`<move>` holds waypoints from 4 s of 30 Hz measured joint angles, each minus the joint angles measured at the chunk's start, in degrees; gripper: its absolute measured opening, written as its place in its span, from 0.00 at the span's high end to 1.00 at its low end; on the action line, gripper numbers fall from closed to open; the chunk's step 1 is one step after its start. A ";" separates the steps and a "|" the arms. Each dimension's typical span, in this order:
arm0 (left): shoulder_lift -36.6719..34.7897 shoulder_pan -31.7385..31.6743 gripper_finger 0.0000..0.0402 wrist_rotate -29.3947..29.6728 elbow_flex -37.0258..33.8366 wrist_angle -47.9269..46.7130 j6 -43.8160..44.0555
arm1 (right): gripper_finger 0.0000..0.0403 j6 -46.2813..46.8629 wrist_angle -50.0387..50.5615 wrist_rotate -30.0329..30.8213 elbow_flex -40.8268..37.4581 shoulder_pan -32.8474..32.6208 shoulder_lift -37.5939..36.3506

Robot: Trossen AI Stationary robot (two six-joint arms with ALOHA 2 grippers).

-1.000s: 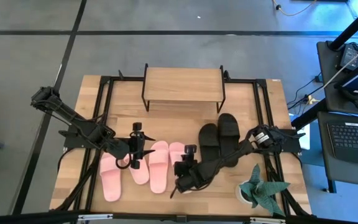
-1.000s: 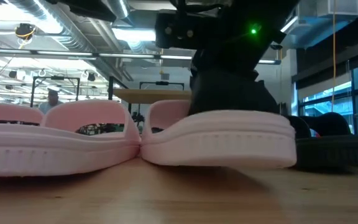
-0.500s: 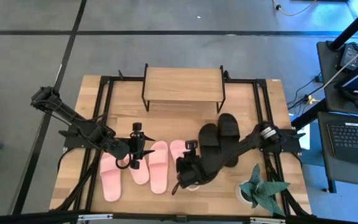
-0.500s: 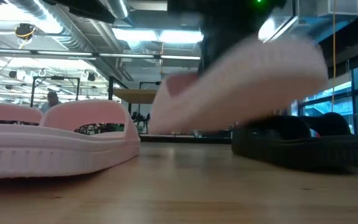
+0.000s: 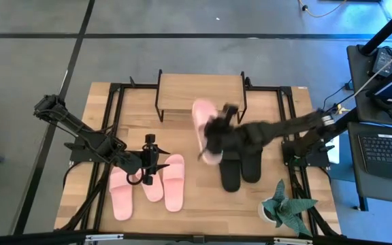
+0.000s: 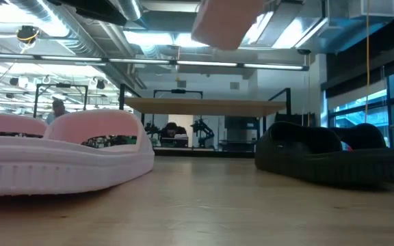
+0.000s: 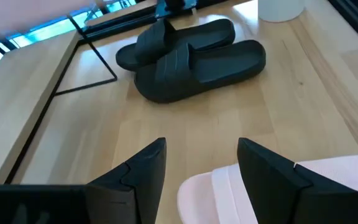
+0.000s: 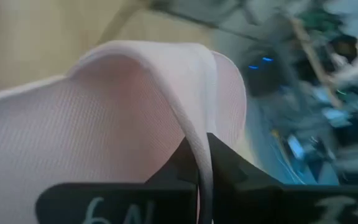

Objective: Pick and place slides into the shelf
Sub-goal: Put the pink slipper slide on the shelf

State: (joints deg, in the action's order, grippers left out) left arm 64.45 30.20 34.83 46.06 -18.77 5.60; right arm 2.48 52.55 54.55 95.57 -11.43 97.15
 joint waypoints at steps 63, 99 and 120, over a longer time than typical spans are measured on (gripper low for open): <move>0.00 -0.02 0.53 -0.02 0.00 2.84 0.48 | 0.66 -21.99 -12.70 -15.63 0.00 32.79 13.70; 0.00 0.00 0.53 -0.54 0.00 1.25 1.94 | 0.51 -18.97 2.86 -18.37 12.22 30.17 13.41; 0.00 -0.02 0.53 -2.99 0.00 1.47 4.57 | 0.51 -15.92 6.32 -18.68 12.26 26.34 11.28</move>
State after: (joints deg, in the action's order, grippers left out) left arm 64.45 30.17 31.83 46.06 -17.30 10.17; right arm -13.44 58.88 35.87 107.83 14.91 108.43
